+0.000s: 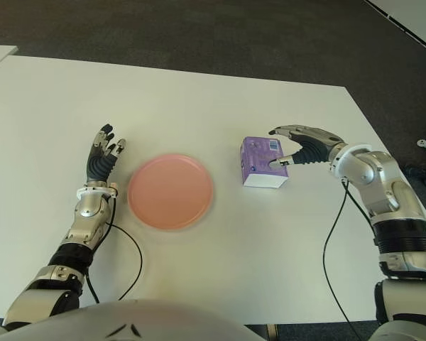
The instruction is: Put the tissue paper into the plate.
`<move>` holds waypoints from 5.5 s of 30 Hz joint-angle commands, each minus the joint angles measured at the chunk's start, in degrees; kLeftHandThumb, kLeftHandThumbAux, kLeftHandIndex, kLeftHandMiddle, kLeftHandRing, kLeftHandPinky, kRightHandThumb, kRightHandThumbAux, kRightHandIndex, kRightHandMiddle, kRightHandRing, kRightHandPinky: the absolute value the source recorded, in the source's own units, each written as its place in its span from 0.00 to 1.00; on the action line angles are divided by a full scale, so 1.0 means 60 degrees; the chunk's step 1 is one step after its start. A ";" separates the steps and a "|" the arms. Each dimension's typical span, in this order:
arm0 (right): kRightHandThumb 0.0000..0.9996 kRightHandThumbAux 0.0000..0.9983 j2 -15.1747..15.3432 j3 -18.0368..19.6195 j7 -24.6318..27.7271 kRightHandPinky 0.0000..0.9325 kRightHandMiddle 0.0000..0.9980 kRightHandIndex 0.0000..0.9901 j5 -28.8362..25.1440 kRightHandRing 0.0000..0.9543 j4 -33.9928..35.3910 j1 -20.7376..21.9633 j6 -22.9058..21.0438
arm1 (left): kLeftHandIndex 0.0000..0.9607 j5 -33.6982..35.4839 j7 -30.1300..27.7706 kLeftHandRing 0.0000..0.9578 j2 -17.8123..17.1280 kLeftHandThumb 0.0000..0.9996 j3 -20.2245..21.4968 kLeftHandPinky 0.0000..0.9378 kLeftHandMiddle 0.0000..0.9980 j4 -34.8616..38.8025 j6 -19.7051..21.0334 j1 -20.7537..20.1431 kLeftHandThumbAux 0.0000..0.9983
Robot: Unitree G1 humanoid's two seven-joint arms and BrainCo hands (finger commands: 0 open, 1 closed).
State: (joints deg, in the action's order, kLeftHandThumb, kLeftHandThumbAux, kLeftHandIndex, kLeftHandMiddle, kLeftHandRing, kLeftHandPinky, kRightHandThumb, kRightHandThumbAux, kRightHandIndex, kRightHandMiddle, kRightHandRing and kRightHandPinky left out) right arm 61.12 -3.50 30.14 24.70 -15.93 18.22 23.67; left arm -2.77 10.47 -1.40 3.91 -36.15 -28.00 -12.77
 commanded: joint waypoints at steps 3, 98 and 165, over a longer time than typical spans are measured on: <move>0.25 0.29 0.0193 -0.0281 0.0351 0.00 0.00 0.00 0.0132 0.00 -0.0435 -0.0069 0.0341 | 0.00 0.0009 -0.0060 0.00 0.0034 0.00 0.0014 0.00 0.00 -0.0121 0.0175 0.0026 0.56; 0.19 0.43 -0.1920 -0.1831 -0.2208 0.00 0.01 0.00 0.1693 0.00 -0.2095 0.1064 0.1699 | 0.00 -0.0106 0.0222 0.00 0.0082 0.00 0.0146 0.00 0.00 0.0445 0.0814 0.0100 0.55; 0.27 0.43 -0.0807 -0.1543 -0.2265 0.00 0.00 0.00 0.1759 0.00 -0.0675 -0.0867 0.0628 | 0.00 -0.0068 0.0049 0.00 -0.0085 0.00 0.0130 0.00 0.00 0.0956 0.0764 0.0557 0.55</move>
State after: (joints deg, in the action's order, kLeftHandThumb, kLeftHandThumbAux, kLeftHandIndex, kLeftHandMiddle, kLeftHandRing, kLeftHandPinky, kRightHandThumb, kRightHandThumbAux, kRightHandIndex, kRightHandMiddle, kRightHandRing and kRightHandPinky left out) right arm 56.84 -12.32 15.09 35.31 -20.57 14.67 28.00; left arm -3.25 11.45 -1.56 4.51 -30.12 -23.72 -10.11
